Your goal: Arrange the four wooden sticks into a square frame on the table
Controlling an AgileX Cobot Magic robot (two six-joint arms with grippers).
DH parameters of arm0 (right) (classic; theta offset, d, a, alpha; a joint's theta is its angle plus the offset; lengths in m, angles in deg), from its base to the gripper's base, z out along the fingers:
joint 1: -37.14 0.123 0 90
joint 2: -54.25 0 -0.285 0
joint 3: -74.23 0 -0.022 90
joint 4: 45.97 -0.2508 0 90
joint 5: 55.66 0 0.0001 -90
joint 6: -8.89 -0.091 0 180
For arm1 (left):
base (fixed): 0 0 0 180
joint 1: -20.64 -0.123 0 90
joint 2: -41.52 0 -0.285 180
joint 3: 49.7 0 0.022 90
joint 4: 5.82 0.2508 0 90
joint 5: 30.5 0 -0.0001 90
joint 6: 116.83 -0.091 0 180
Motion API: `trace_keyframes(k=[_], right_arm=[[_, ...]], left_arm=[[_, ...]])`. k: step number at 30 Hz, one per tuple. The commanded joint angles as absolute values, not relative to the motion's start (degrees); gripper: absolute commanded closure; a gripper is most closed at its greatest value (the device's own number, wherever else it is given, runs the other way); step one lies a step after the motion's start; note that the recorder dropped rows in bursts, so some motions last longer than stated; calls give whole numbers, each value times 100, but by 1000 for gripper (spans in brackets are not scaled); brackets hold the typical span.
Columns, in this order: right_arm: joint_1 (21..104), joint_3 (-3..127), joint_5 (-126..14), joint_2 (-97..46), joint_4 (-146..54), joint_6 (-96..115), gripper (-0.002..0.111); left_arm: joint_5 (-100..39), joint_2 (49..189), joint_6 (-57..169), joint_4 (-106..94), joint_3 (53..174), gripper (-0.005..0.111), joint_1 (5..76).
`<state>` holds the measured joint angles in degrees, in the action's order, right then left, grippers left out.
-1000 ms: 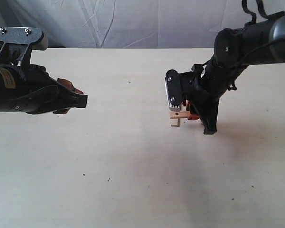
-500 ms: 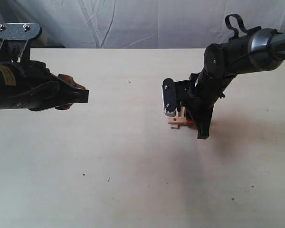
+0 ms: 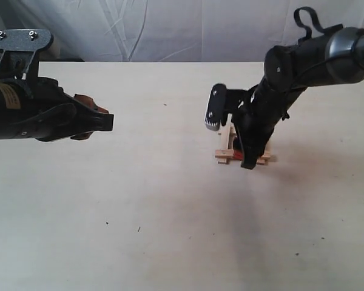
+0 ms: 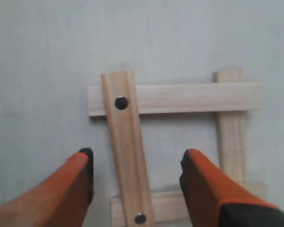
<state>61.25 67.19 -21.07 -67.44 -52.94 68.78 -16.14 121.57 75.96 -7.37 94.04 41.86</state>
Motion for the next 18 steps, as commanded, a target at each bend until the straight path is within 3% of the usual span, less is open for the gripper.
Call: trace_keyframes(k=[1, 3, 5, 8, 18], right_arm=[[6117, 6764, -1509, -5934, -5418, 5273, 71], [6117, 6754, -896, -5580, -5417, 4684, 89], [6106, 6636, -446, -5192, -5403, 4116, 109], [5910, 6145, -511, -4511, -5488, 3369, 108], [5542, 3893, -1861, -1145, -5724, 2966, 108]], left_arm=[[-1752, 12103, 7586, -681, 9391, 63, 4187], [-1601, 12103, 7443, -429, 9391, 71, 4187], [-1273, 12062, 7473, -314, 9391, 86, 4139], [-842, 11847, 7471, -738, 9391, 106, 3888], [-1189, 9421, 7459, -1204, 8765, 106, 3564]])
